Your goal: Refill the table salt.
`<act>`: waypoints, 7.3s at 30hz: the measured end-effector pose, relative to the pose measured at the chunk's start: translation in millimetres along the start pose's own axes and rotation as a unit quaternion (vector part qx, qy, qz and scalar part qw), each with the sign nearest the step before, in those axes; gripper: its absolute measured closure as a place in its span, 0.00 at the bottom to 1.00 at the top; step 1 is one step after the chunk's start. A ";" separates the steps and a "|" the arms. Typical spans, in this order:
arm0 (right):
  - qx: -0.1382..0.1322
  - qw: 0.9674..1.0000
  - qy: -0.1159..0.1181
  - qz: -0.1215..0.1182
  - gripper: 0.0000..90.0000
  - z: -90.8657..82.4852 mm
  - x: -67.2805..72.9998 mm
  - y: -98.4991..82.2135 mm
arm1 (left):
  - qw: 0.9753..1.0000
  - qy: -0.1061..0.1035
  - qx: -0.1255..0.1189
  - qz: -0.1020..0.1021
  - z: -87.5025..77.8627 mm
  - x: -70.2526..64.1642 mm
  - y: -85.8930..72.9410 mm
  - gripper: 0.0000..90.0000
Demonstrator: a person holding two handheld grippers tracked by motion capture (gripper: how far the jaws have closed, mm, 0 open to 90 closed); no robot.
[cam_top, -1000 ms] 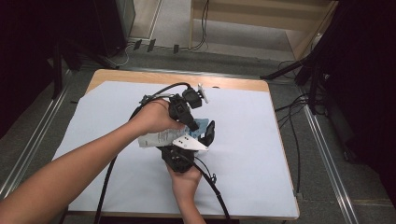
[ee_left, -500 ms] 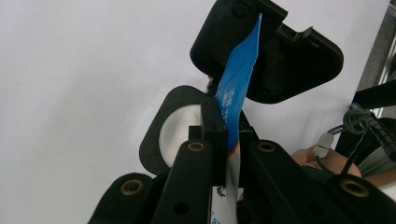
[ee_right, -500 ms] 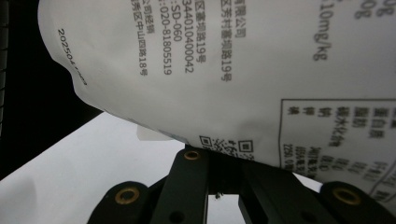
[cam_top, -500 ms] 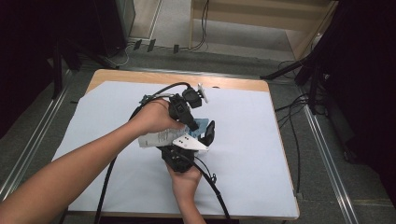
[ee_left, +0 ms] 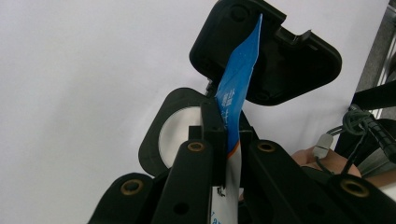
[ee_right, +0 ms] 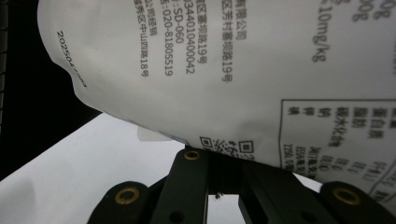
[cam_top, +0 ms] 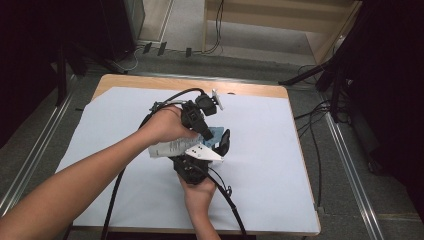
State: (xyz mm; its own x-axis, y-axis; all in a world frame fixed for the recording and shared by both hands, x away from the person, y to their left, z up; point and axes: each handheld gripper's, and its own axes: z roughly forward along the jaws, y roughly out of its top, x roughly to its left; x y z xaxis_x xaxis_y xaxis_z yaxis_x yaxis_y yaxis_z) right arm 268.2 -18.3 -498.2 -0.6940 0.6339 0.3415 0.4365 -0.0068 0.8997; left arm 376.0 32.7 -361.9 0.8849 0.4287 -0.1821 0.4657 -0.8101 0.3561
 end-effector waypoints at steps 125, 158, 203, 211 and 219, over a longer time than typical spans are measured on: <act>-0.022 0.999 -0.023 -0.015 1.00 -3.8 4.4 3.5 | 1.000 0.000 0.003 -0.003 3.1 -2.4 7.4 1.00; 0.006 0.998 -0.041 -0.046 1.00 -5.6 2.2 -1.4 | 0.999 -0.014 -0.050 -0.013 -5.2 1.2 -7.7 1.00; 0.051 0.995 -0.047 -0.067 1.00 -29.1 -7.3 10.4 | 0.980 -0.025 -0.196 -0.025 -33.0 14.5 -60.4 1.00; 0.076 0.994 -0.038 -0.071 1.00 -35.9 -10.0 13.8 | 0.979 -0.023 -0.203 -0.026 -36.6 14.8 -65.2 1.00; 0.089 0.993 -0.039 -0.070 1.00 -44.1 -14.7 17.6 | 0.978 -0.019 -0.205 -0.020 -35.9 12.5 -66.2 1.00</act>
State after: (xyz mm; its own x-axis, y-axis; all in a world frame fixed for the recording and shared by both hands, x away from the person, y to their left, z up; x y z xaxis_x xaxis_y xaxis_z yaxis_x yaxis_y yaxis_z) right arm 260.9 -61.8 -475.4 -0.7115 0.6768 0.1889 0.4381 0.2172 0.8723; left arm 356.1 106.1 -354.9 0.8691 0.4357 -0.2341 0.4657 -0.5616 0.6839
